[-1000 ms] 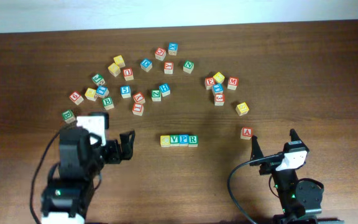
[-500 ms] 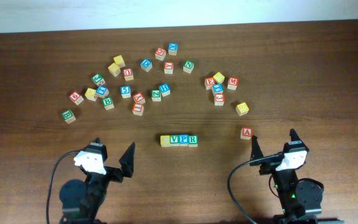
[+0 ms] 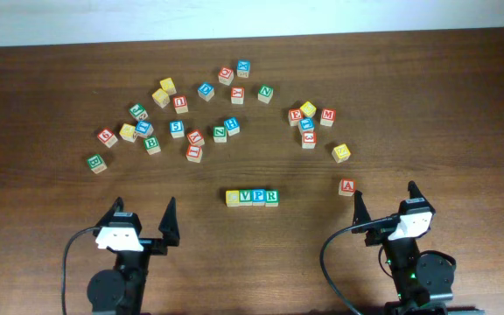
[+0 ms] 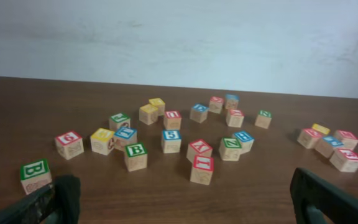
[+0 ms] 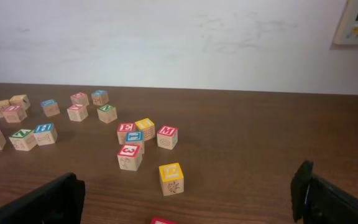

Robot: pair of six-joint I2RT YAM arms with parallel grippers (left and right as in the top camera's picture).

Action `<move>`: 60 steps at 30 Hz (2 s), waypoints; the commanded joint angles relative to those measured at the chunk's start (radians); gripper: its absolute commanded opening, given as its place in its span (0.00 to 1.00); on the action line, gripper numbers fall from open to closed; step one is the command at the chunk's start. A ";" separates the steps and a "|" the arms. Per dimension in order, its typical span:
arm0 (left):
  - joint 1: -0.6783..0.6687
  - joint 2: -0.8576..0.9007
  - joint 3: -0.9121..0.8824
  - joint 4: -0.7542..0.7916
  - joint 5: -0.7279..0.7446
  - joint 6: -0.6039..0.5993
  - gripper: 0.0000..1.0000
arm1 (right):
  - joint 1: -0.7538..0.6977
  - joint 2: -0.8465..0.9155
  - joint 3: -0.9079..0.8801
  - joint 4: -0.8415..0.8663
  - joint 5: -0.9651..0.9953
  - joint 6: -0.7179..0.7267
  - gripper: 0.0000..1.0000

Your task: Spell out CVPR

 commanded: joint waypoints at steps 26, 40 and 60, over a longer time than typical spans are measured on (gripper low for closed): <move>-0.011 -0.008 -0.005 -0.015 -0.087 -0.101 0.99 | -0.007 -0.010 -0.006 -0.003 -0.006 -0.004 0.98; -0.011 -0.008 -0.005 -0.016 -0.087 0.060 0.99 | -0.007 -0.010 -0.006 -0.003 -0.006 -0.004 0.99; -0.011 -0.008 -0.005 -0.011 -0.080 0.102 0.99 | -0.007 -0.010 -0.006 -0.003 -0.006 -0.004 0.98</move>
